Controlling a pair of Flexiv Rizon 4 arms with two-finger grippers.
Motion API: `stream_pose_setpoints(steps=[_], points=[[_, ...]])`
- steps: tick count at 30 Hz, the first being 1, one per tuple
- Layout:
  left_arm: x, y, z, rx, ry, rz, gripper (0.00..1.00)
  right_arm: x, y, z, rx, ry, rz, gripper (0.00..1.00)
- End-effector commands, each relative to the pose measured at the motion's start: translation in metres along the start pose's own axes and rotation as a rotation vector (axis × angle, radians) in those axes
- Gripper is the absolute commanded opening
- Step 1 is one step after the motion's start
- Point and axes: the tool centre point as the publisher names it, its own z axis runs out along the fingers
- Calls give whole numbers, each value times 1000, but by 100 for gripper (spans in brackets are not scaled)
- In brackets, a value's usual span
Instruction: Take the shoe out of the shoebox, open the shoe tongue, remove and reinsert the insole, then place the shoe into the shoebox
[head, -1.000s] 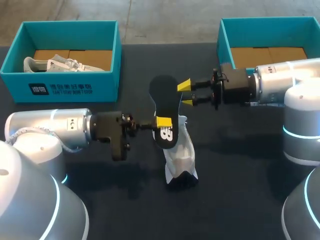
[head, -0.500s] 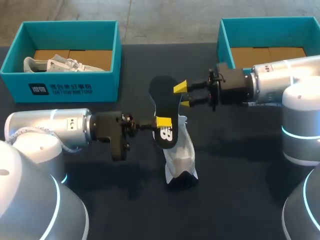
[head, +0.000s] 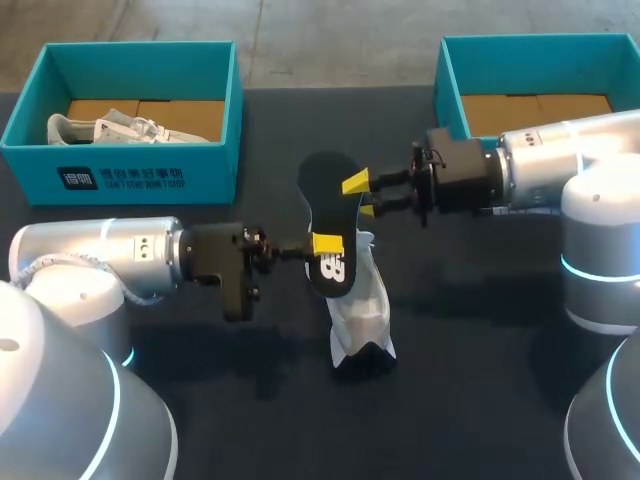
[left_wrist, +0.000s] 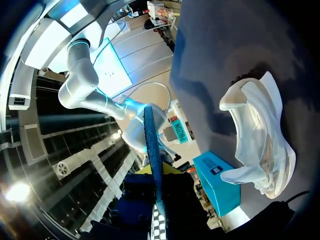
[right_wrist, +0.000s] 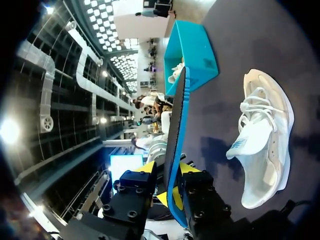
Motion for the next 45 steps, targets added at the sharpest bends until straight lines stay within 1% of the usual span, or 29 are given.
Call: stream_pose_setpoints(steps=[1, 7, 11, 13, 15, 17, 19, 22, 24, 34, 36, 42, 45], points=[[0, -1, 1, -4, -1, 2, 0, 2, 0, 6, 8, -2, -2, 25], [0, -1, 1, -4, -1, 2, 0, 6, -2, 7, 9, -7, -3, 24], [0, -1, 1, -4, -1, 2, 0, 8, -3, 7, 4, -33, 1, 26], [0, -1, 1, -4, -1, 2, 0, 6, -4, 8, 1, -30, 5, 27], [0, -1, 1, -4, -1, 2, 0, 2, -4, 7, -4, -15, 4, 30], [0, -1, 1, -4, -1, 2, 0, -3, -4, 7, -9, -8, 14, 36], [0, -1, 1, -4, -1, 2, 0, -8, -5, 5, -21, 3, 32, 44], [0, -1, 1, -4, -1, 2, 0, -12, -7, 2, -32, 13, 44, 47], [0, -1, 1, -4, -1, 2, 0, -12, -8, 2, -34, 11, 46, 47], [0, -1, 1, -4, -1, 2, 0, 1, -12, 13, -14, 18, 25, 43], [0, -1, 1, -4, -1, 2, 0, 2, -12, 14, -12, 17, 24, 40], [0, -1, 1, -4, -1, 2, 0, 2, -12, 17, -9, 8, 29, 26], [0, -1, 1, -4, -1, 2, 0, 2, -12, 17, -15, 7, 29, 22]])
